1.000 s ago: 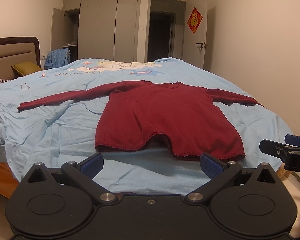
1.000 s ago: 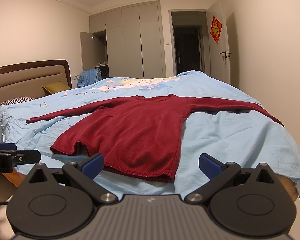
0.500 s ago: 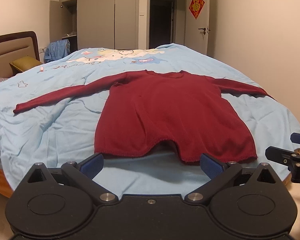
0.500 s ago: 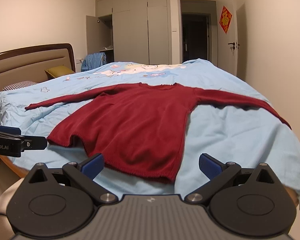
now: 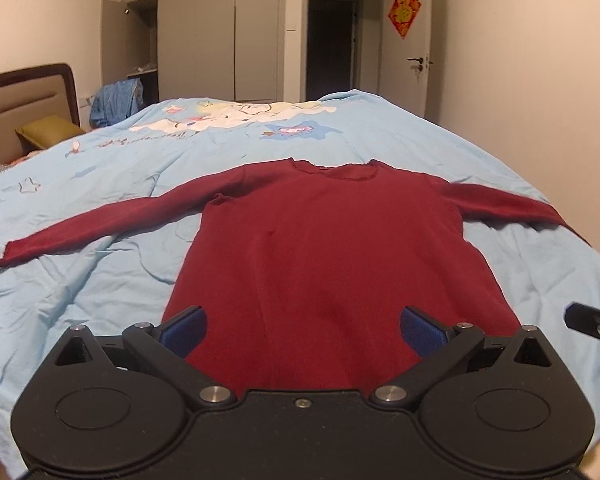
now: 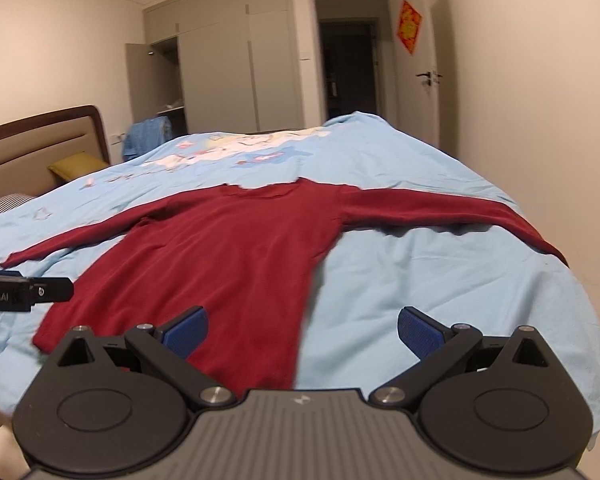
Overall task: Fold small clothes
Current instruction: 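Move both tools toward the red sweater's hem and sleeves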
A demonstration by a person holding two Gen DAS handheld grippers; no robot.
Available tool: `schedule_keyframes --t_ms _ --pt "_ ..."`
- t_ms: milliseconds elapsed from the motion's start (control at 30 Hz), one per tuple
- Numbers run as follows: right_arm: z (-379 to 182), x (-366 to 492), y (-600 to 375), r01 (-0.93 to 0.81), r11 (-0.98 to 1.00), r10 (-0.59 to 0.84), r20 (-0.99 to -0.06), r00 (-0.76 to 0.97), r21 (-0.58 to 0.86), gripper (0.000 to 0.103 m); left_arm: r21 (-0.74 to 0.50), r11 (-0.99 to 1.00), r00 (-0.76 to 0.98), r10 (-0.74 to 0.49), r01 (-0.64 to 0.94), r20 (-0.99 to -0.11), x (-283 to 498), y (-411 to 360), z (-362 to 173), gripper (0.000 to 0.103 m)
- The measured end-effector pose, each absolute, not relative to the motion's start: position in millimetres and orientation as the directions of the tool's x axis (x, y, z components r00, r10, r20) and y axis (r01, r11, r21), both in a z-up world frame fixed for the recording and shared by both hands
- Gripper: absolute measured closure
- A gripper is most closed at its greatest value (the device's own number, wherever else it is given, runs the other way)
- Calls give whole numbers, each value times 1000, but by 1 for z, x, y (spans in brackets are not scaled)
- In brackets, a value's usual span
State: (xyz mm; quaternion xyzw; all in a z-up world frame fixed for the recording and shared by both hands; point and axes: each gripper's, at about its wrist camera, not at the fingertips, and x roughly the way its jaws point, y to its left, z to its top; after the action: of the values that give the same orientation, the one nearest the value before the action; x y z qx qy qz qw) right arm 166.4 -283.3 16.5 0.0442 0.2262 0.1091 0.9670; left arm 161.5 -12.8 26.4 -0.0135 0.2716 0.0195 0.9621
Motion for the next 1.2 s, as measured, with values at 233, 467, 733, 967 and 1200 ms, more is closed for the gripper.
schedule_keyframes --t_ms 233,467,733,967,1200 --pt "4 213 -311 -94 984 154 -466 871 150 0 16 998 825 52 -52 -563 217 -24 21 1" --pt "-15 260 -335 -23 981 117 -502 857 190 0 37 999 822 52 -38 -567 268 -37 22 1" --pt "-22 311 -353 18 981 85 -504 859 195 0 20 1000 830 -4 19 -558 334 -60 9 1" --pt "-27 358 -366 51 979 57 -502 863 198 0 -11 998 825 -52 56 -563 384 -78 -13 1" --pt "-32 385 -378 69 978 35 -480 876 198 0 -64 997 826 -80 53 -558 414 -86 -35 1"
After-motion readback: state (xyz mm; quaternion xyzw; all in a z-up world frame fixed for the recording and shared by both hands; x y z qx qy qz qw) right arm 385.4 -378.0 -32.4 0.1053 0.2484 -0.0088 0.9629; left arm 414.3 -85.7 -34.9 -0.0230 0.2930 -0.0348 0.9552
